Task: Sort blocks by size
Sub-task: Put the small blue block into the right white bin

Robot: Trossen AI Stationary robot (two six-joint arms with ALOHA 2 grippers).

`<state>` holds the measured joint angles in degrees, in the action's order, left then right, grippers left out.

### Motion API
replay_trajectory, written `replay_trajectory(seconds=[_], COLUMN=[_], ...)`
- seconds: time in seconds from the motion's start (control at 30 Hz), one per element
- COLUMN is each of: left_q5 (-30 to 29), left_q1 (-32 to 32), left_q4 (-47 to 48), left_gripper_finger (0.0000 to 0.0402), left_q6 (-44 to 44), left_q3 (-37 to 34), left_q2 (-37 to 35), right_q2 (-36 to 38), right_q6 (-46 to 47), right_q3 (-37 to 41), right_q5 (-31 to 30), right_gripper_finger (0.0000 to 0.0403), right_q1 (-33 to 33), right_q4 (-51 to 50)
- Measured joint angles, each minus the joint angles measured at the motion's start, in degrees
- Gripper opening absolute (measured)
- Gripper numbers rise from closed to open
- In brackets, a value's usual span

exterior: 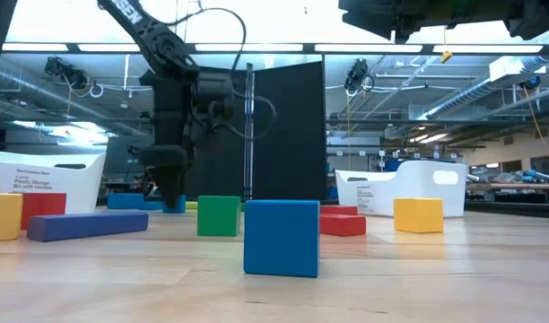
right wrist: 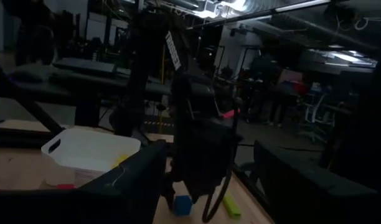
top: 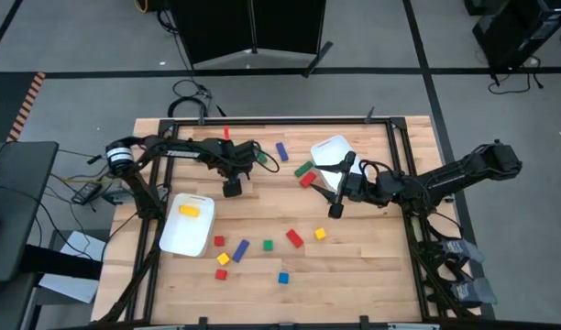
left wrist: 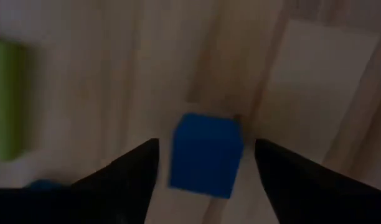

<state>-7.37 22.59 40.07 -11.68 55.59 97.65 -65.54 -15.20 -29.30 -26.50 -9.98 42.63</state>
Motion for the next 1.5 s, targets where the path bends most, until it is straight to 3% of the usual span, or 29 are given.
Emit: replay_trajectory(seconds=[0.33,0.6,0.7,0.87,1.0,1.27,1.4,1.5], left_q5=[1.3,-0.6,1.3,5.0,8.3,12.0,12.0,12.7], left_q1=[0.2,-0.7,-2.3,-6.0,-7.8,-8.0,-7.6,-6.9], left_q4=[0.0,-2.7,-4.0,-17.6,-23.9,-23.9,-23.8,-23.2], left_gripper_finger=[0.0137,0.014,0.014,0.014,0.014,0.014,0.0142,0.0215], left_q6=[1.2,2.1,4.1,7.5,9.0,10.4,11.3,11.9], left_q3=[0.7,4.4,8.0,16.5,24.9,45.0,51.2,51.6], left_q2=[3.1,-0.6,-1.5,-0.2,6.8,26.2,31.0,31.6], right_q2=[0.0,0.6,1.9,5.3,8.6,12.7,13.3,13.3], right_q6=[-1.1,-1.8,-3.3,-7.7,-9.0,-12.0,-12.9,-13.1], right_q3=[0.0,0.0,0.0,0.0,0.0,0.0,0.0,0.0], right_q5=[-0.5,-1.0,-3.0,-9.6,-13.6,-20.6,-23.5,-23.7], right_gripper_finger=[0.025,0.0248,0.0248,0.0246,0.0243,0.0244,0.0241,0.0243], right_q1=[0.2,0.0,-1.2,-4.2,-7.2,-13.6,-15.9,-16.9], right_q4=[0.2,0.1,0.1,-2.0,-3.8,-5.1,-5.1,-5.2])
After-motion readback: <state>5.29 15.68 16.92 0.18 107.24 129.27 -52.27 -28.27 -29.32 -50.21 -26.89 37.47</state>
